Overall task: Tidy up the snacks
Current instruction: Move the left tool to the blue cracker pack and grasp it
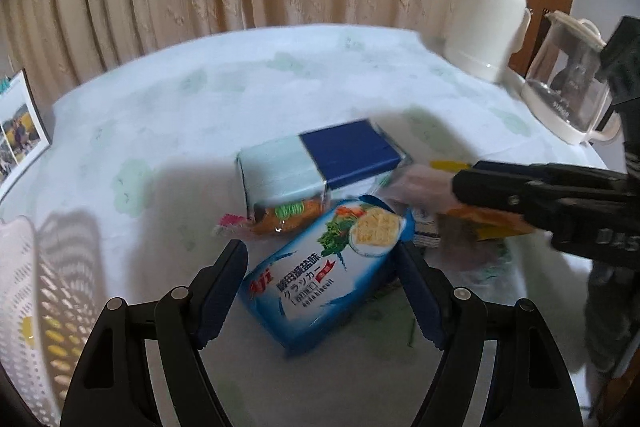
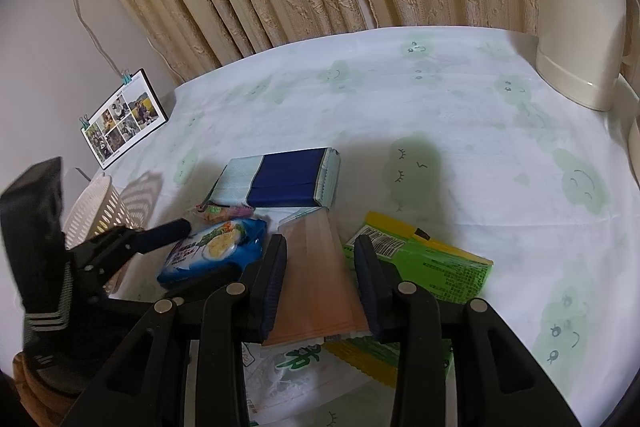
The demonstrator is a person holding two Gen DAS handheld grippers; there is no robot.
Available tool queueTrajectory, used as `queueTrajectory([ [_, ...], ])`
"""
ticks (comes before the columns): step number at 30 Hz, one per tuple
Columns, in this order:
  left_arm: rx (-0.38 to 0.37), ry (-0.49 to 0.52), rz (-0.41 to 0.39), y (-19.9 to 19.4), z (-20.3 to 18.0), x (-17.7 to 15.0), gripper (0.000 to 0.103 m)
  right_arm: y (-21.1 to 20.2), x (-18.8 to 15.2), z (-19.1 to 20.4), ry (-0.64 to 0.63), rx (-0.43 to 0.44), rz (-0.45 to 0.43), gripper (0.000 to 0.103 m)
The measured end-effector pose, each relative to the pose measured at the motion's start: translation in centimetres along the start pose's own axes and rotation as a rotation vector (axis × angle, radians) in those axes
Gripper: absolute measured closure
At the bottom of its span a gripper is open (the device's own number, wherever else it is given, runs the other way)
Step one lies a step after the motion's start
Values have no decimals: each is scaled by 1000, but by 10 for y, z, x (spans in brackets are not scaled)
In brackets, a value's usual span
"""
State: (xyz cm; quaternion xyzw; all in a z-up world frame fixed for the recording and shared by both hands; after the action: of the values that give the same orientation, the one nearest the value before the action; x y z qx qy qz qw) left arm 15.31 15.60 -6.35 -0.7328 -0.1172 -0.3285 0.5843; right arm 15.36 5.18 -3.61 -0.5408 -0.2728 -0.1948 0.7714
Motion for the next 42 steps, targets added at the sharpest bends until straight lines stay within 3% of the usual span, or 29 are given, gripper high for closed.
queueTrajectory([
  [14,-82,-32,39,-14,-18,-24,25,1,-1,2,5,9,4,69],
  [22,-149,-129,42,-17,-20,-25,26,2,-2,3,7,19,7,67],
  [28,-192,-186,45,-17,-18,-21,28,1,0,-5,73,57,4,67],
  [35,-189,-217,44,-11,-17,-13,28,0,1,-11,164,125,3,66],
  [37,-158,-219,35,-10,-15,-11,35,-1,1,-12,168,127,1,64],
  [39,-112,-220,21,-8,-9,-10,56,-1,2,-11,157,111,-6,60],
  [42,-128,-252,8,-9,-4,-10,61,0,3,-9,133,86,-20,50],
])
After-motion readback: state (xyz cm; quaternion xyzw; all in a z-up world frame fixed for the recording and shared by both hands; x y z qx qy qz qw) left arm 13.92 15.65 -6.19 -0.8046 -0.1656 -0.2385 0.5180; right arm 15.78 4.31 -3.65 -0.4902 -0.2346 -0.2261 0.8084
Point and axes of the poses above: each gripper's, at about its wrist camera, not at the fingertips, and y roughly the way its jaws point, z to its left, x to its top, the point moved 10 cm from there along y, roughly the way its jaws point, and after that the axes turned 4 degrees about -y, right-handed, at the moved point
